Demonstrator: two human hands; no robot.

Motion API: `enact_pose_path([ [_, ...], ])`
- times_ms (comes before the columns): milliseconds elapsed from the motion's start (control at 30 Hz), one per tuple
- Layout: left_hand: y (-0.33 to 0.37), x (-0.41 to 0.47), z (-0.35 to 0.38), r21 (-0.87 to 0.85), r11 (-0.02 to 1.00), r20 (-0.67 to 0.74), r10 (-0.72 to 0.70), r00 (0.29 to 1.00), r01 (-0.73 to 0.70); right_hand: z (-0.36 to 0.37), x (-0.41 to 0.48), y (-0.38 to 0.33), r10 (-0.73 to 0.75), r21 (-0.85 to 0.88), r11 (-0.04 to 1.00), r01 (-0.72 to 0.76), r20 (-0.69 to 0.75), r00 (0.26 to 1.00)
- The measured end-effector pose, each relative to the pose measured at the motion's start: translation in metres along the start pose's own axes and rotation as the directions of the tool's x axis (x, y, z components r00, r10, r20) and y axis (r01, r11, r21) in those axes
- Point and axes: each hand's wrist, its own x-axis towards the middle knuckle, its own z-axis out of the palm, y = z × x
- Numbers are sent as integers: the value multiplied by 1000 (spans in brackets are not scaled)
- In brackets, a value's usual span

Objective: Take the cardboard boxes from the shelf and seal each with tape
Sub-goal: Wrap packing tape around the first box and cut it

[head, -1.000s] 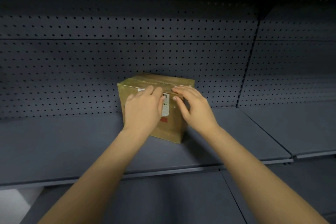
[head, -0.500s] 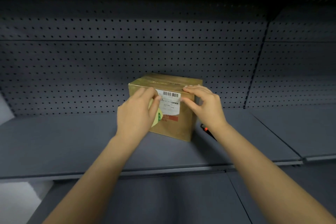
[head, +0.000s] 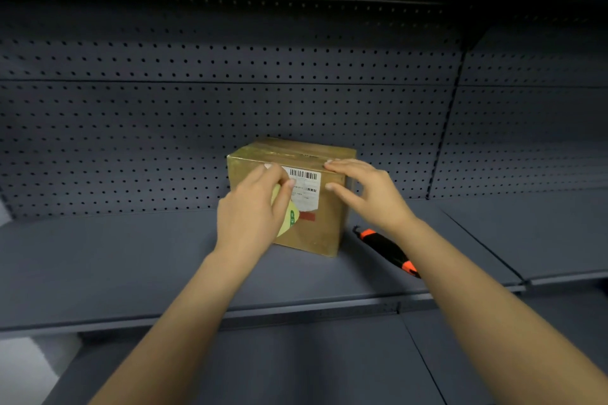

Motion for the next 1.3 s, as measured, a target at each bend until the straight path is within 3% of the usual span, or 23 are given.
enact_pose_path([
  [67,3,-2,1,-32,999,13,-17,1000,17,2,4,-5,57,57,997,-53,-73,996],
  [167,5,-6,2,-71,997,32,-40,999,42,3,7,-15,140,122,983,-135,-28,990],
  [333,2,-14,2,-113,991,43,-72,996,77,9,-26,-52,134,282,957,-75,-199,971],
  [400,1,-17,2,-113,990,43,-83,996,88,17,-36,-64,162,315,943,-110,-144,976],
  [533,1,-21,4,-121,987,71,-97,993,105,23,-39,-72,132,297,949,-107,-67,989],
  [833,2,-20,4,-188,976,103,-94,990,112,24,-32,-79,118,239,969,-66,-208,971],
  [1067,-1,-22,3,-161,985,109,-39,993,57,31,-35,-80,190,215,968,-130,-292,937],
  [1300,-8,-28,4,-198,978,96,-40,995,58,35,-35,-88,143,112,987,-116,-283,948],
])
